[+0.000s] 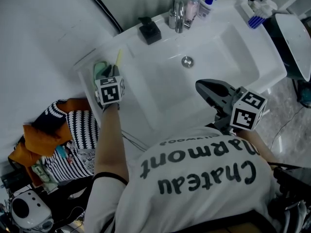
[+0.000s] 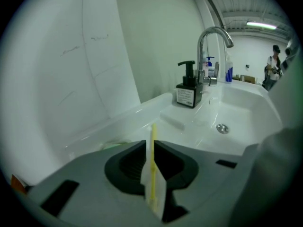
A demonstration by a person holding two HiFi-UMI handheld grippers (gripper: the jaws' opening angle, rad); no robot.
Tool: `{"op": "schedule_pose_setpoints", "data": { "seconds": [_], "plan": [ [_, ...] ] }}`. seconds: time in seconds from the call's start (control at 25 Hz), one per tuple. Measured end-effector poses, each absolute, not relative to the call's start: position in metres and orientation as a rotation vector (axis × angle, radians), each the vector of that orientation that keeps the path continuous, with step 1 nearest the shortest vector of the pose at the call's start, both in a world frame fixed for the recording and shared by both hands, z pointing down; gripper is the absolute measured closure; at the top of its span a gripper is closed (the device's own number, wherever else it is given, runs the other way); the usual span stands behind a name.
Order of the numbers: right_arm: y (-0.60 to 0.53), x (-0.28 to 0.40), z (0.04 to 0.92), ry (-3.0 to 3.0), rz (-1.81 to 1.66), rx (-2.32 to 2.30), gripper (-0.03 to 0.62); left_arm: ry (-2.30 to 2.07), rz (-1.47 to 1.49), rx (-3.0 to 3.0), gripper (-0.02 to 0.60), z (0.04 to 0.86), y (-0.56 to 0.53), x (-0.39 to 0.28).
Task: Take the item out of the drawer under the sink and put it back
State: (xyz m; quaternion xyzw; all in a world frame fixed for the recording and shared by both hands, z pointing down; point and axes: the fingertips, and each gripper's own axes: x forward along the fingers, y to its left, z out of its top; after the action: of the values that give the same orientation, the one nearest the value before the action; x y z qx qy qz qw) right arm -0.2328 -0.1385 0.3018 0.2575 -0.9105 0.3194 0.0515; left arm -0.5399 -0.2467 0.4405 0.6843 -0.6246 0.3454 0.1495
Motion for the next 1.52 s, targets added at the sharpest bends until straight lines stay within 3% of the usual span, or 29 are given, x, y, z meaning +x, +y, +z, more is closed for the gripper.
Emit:
{"op": "schedule_pose_setpoints", "data": {
  "seconds": [0.48, 1.12, 1.52],
  "plan": [
    [-0.137, -0.243, 0.303, -2.785, 0.956, 0.723, 0.583, -1.859, 0.786, 2.045, 0.531, 0.399, -0.245, -0.533],
    [-0.095, -0.283, 0.282, -2.855, 0.899, 0.598, 0.583, -1.893, 0.252, 2.268, 0.549, 0.269, -0.172, -0.501],
    [-0.064, -0.300, 0.280, -2.905, 0.872, 0.505, 0.583, -1.807, 0.158, 2.379, 0.561, 0.241, -0.116, -0.467]
  ]
}}
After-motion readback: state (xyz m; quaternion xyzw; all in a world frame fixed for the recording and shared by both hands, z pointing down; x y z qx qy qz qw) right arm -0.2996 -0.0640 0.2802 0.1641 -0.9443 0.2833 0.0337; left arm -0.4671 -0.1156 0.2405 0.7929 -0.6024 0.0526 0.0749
